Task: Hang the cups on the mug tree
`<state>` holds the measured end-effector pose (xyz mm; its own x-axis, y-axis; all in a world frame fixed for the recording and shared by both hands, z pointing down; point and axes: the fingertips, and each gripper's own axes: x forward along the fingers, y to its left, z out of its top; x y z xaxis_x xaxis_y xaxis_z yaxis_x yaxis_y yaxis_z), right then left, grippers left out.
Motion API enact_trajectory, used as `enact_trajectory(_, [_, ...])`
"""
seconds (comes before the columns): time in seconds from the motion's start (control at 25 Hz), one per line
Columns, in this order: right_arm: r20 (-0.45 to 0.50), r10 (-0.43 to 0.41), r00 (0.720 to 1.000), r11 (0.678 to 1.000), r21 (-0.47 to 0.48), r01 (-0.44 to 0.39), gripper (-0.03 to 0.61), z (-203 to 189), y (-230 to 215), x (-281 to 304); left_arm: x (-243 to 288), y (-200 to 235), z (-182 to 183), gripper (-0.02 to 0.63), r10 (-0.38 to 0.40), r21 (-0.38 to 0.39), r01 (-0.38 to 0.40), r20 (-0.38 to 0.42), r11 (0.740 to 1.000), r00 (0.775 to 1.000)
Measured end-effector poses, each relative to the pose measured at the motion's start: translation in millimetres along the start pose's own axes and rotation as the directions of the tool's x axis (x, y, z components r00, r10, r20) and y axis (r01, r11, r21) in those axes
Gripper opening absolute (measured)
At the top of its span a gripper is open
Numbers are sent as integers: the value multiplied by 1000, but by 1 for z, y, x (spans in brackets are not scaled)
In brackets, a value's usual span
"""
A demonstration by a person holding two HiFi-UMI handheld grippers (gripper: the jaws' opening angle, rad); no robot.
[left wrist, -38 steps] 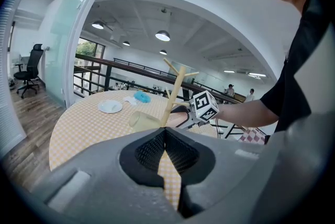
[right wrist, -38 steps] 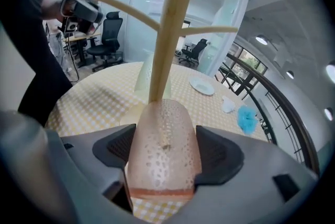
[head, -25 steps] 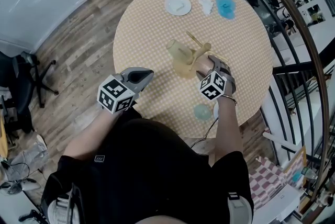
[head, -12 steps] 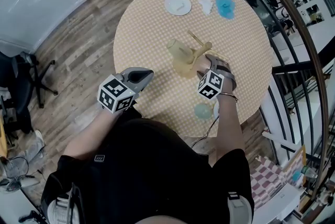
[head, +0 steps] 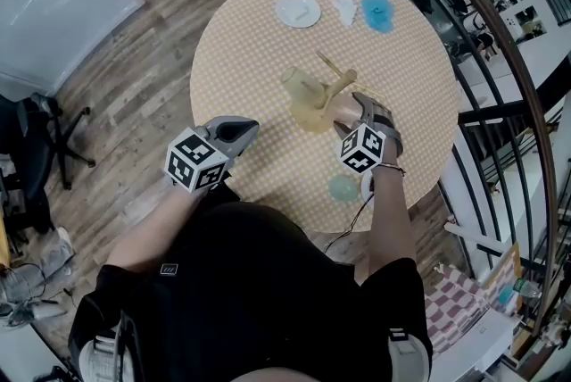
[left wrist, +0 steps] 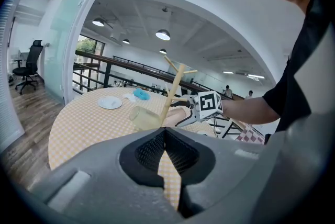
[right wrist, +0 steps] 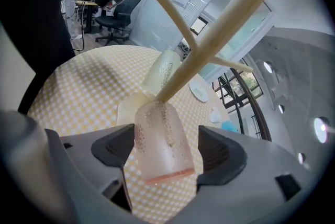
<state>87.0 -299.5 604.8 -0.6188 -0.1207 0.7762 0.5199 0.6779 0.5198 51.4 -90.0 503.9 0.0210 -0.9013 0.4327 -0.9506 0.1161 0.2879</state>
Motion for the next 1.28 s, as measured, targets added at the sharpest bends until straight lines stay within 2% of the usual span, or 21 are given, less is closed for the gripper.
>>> enact_trajectory(0.12, [21, -41, 999, 999, 15, 41, 377, 5, -4, -12, -1, -2, 1, 6, -11, 8, 11, 1, 1000, 1000])
enact_trajectory(0.48, [106, -172, 979, 968, 200, 148, 377, 18, -19, -60, -1, -3, 0, 6, -67, 29, 67, 1, 997, 998])
enact_trajectory(0.68, [120, -237, 964, 927, 325, 187, 376, 27, -18, -89, -4, -5, 9, 6, -132, 71, 131, 16, 989, 991])
enact_trajectory(0.84, [130, -293, 947, 871, 445, 208, 376, 41, -13, -110, -13, -4, 17, 6, -199, 119, 194, 32, 974, 980])
enact_trajectory(0.92, [149, -331, 932, 818, 537, 205, 376, 53, -10, -121, -16, -4, 20, 6, -250, 117, 245, 32, 962, 968])
enact_trajectory(0.96, [158, -356, 921, 780, 593, 200, 374, 59, -9, -128, -17, -5, 22, 6, -284, 113, 279, 32, 954, 958])
enact_trajectory(1.04, [169, -414, 895, 685, 705, 184, 374, 69, -6, -145, -20, -8, 29, 6, -352, 108, 345, 52, 932, 935])
enact_trajectory(1.16, [172, -501, 848, 525, 839, 140, 360, 85, 4, -169, -31, -10, 47, 6, -408, 138, 391, 126, 910, 904])
enact_trajectory(1.24, [176, -546, 819, 451, 886, 109, 339, 96, 10, -182, -38, -12, 60, 5, -439, 171, 413, 162, 895, 884])
enact_trajectory(1.28, [179, -560, 809, 430, 897, 99, 325, 101, 14, -188, -41, -14, 66, 5, -456, 185, 426, 173, 886, 873])
